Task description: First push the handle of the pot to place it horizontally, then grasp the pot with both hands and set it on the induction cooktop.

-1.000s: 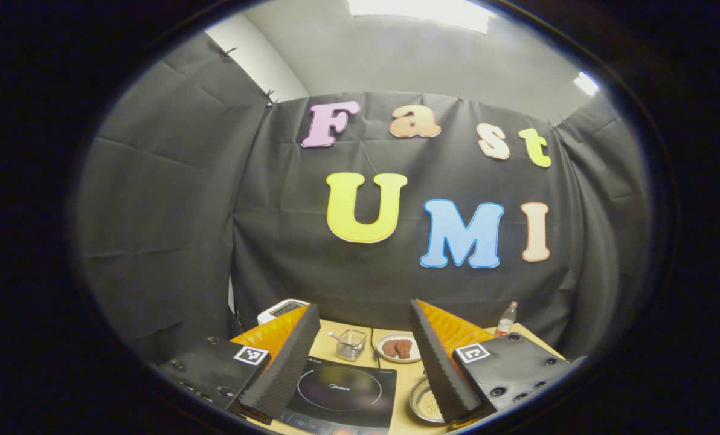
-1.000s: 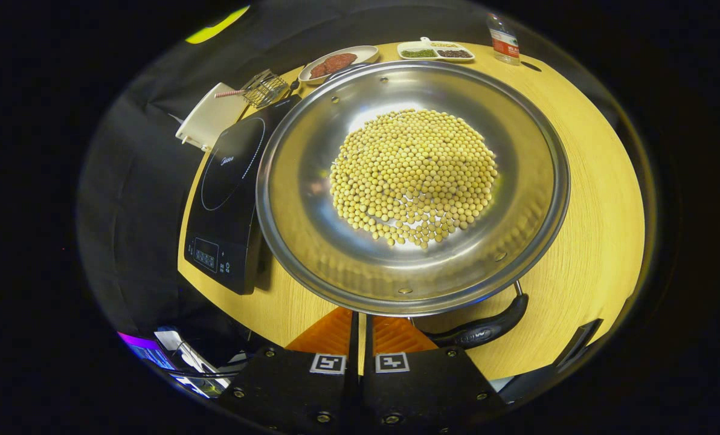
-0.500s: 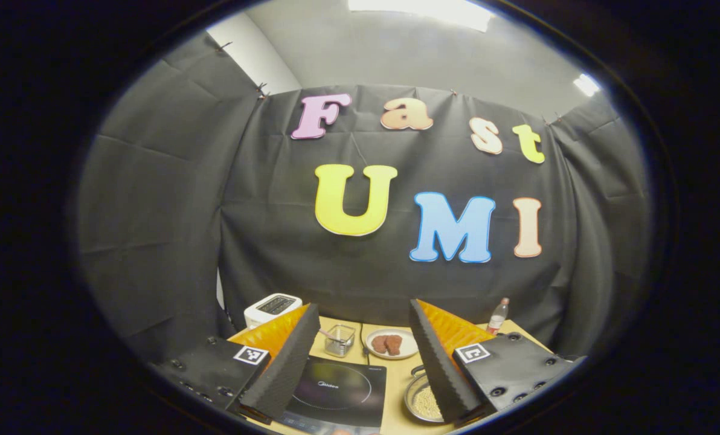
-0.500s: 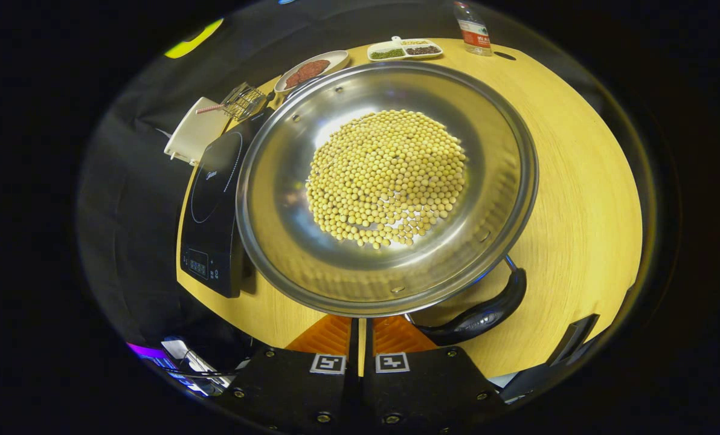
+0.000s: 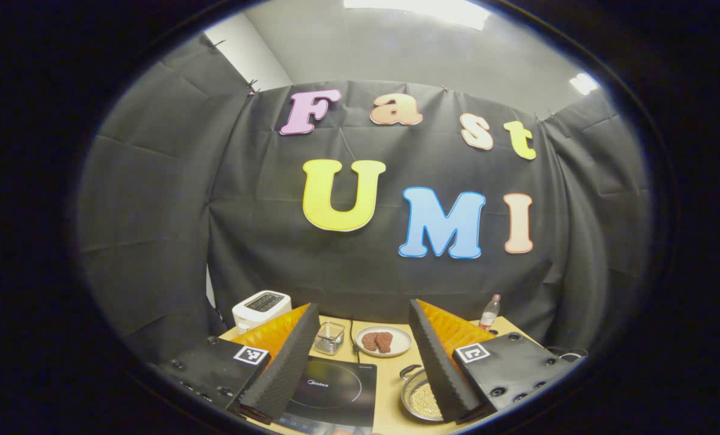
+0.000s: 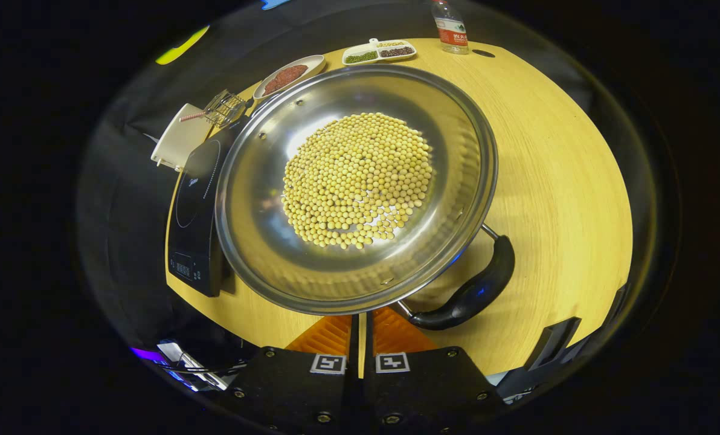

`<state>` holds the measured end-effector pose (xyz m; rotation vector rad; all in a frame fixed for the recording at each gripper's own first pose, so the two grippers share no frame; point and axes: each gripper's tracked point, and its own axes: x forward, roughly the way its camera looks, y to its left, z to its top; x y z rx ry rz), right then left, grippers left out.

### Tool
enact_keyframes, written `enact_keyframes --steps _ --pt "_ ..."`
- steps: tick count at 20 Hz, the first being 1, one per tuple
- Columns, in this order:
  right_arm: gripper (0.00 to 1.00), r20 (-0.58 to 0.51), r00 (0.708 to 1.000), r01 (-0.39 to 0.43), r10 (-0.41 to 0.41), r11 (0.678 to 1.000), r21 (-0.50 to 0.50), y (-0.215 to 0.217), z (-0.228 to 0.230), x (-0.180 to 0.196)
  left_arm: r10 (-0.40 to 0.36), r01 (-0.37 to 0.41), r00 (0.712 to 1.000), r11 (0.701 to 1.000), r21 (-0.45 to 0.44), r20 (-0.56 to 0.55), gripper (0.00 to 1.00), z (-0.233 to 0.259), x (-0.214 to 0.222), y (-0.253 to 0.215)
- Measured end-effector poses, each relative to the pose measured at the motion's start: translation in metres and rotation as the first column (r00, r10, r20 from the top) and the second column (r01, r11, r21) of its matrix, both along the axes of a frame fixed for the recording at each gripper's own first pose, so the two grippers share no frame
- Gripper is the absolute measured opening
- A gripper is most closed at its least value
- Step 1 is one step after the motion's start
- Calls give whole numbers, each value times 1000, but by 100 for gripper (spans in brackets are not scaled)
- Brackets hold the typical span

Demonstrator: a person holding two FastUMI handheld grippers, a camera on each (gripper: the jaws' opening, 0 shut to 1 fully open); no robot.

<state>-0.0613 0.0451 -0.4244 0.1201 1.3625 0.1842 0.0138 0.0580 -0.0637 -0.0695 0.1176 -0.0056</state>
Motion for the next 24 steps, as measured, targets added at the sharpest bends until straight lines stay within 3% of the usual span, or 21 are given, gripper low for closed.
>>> enact_keyframes --steps 14,24 --pt "4 -7 998 67 -67 995 -71 -52 1 17 -22 22 1000 1000 9 -23 98 -9 5 -9" --pt "4 25 998 56 -52 982 -182 -91 5 46 -31 33 998 999 25 -49 98 -18 5 -14"
